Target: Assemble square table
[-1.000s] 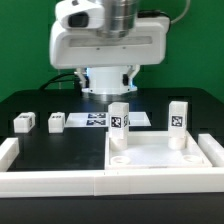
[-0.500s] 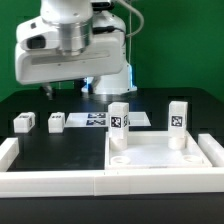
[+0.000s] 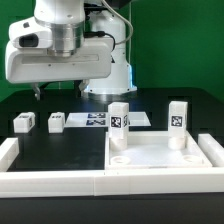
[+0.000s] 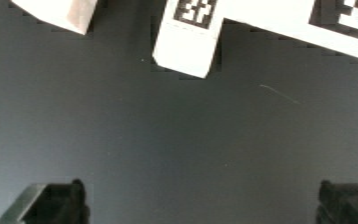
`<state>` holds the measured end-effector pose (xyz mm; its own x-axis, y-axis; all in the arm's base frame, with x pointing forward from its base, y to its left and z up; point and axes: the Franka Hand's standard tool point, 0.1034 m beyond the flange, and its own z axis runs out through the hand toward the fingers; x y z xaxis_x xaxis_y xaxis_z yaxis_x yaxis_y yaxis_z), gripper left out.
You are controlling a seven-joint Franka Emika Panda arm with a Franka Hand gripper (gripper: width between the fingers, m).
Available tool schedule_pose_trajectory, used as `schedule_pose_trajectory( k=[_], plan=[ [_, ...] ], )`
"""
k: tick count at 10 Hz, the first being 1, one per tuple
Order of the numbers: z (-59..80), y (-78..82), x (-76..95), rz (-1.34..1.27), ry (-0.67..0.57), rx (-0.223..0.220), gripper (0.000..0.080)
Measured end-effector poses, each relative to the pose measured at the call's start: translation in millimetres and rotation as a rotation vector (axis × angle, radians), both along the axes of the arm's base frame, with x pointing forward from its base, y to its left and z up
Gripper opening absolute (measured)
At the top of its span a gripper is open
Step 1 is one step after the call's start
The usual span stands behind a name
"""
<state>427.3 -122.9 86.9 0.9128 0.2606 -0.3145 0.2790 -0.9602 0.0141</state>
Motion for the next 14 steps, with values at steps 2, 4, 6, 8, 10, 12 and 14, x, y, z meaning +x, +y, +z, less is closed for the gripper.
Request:
schedule_pose_trajectory(
  k=[2,4,6,8,10,12,14],
  plan=[
    [-0.2,0.2,-0.9,-0.033,0.017,-0.01,0.0649],
    [-12.3,-7.4,-5.7,-0.142,0.084,-0.06,0.0649],
    [-31.8,-9.4,-22.8,-0.166,0.133,-0.068,0.0649],
    [-42.0,-11.8,-33.2,-0.146,0.145,-0.049,0.0649],
    [-45.7,-13.4,-40.6,-0.138,0.158,-0.03,0.0649],
    [-46.2,-10.8,-41.6,-0.135,0.178,-0.029,0.0649],
    [-48.0,-12.8,-44.2,-0.136,0.269,-0.036,0.0649]
  ],
)
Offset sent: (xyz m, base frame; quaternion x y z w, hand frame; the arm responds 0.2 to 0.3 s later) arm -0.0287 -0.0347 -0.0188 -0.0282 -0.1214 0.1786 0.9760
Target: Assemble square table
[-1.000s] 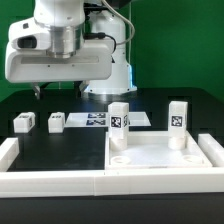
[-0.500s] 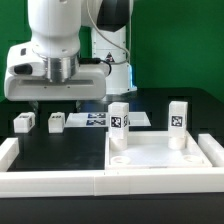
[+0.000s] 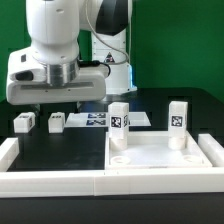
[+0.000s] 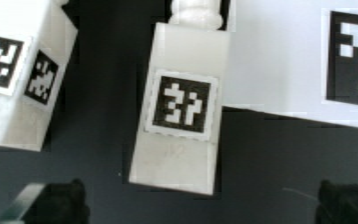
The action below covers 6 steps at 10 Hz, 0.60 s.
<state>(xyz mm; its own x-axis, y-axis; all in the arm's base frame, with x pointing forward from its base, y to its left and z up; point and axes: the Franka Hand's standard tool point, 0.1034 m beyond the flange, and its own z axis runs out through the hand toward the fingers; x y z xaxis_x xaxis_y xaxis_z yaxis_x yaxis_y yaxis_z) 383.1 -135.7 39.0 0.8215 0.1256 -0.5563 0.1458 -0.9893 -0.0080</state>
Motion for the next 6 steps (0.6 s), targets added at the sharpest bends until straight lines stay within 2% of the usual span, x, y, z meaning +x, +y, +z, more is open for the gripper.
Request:
schedule_pose_trajectory(
  k=[2,4,6],
  plan=[
    [-14.5,-9.3,-3.2,0.063,0.036,-0.057,0.0649],
    [-18.1,-14.6,-14.2,0.052,0.033,-0.05,0.0649],
    [-18.4,-13.2,-13.1,0.057,0.033,-0.049,0.0649]
  ],
)
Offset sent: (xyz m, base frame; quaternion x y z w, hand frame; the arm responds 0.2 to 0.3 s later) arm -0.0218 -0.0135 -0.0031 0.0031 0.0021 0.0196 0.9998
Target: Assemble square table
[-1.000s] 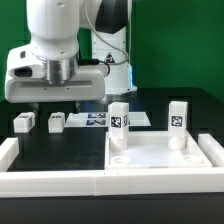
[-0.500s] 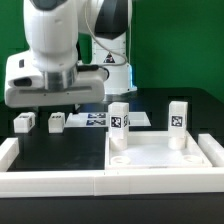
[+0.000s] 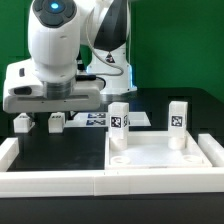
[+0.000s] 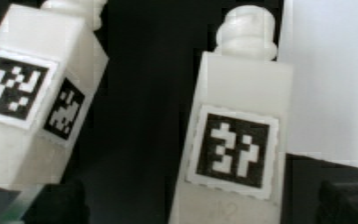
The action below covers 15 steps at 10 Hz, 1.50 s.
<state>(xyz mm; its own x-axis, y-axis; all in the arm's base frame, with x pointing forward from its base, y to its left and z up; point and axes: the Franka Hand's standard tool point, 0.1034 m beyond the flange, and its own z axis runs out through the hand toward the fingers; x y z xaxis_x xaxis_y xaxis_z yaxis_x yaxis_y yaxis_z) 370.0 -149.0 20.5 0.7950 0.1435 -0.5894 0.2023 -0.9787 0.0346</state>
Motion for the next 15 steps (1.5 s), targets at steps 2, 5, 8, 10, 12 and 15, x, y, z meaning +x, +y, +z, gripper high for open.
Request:
schedule_pose_trajectory(
  k=[2,5,8,10,12,15],
  plan=[
    [0.5,1.1,-0.9,-0.013,0.009,0.002,0.0649],
    [-4.8,7.2,-10.4,-0.064,0.038,0.029,0.0649],
    [-9.2,10.0,-20.5,-0.068,0.053,0.042,0.0649],
    [-9.8,11.0,-21.2,-0.065,0.056,0.042,0.0535],
    [-11.9,13.9,-21.7,-0.055,0.06,0.041,0.0399],
    [-12.7,15.4,-21.3,-0.048,0.055,0.041,0.0284]
  ],
)
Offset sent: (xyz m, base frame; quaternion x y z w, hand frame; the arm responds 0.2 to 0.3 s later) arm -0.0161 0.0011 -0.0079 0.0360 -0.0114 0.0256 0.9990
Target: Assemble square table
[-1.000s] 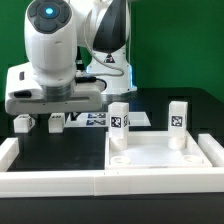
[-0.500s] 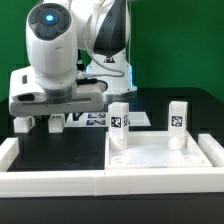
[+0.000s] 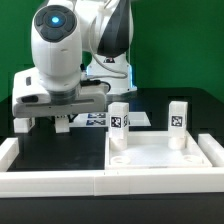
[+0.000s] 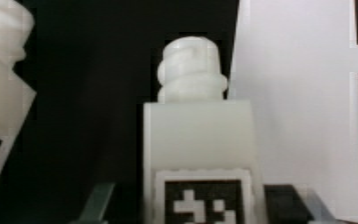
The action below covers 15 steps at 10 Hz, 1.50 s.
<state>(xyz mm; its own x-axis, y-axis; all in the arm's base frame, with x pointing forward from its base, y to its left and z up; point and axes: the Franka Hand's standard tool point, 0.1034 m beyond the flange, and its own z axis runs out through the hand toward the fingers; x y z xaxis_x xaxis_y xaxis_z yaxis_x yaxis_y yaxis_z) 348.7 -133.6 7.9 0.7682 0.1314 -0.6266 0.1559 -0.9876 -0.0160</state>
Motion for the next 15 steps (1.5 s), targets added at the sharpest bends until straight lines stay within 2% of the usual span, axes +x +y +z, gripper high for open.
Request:
schedule_pose_trajectory(
  k=[3,4,6,8,9,11,13,14,15],
  plan=[
    [0.4,0.0,0.8,0.01,-0.005,0.009,0.0284],
    [5.3,1.6,7.5,0.049,-0.055,0.041,0.0284],
    [32.9,11.8,17.0,0.072,-0.136,0.075,0.0284],
    [59.8,12.8,33.0,0.066,-0.19,0.103,0.0284],
    [65.7,12.2,34.4,0.063,-0.195,0.105,0.0285],
    [60.7,11.3,38.7,0.074,-0.27,0.114,0.0285],
    [59.4,7.9,42.0,0.086,-0.423,0.133,0.0285],
    [53.7,4.3,43.0,0.093,-0.506,0.136,0.0285],
    [55.9,3.1,48.1,0.09,-0.56,0.14,0.0285]
  ],
)
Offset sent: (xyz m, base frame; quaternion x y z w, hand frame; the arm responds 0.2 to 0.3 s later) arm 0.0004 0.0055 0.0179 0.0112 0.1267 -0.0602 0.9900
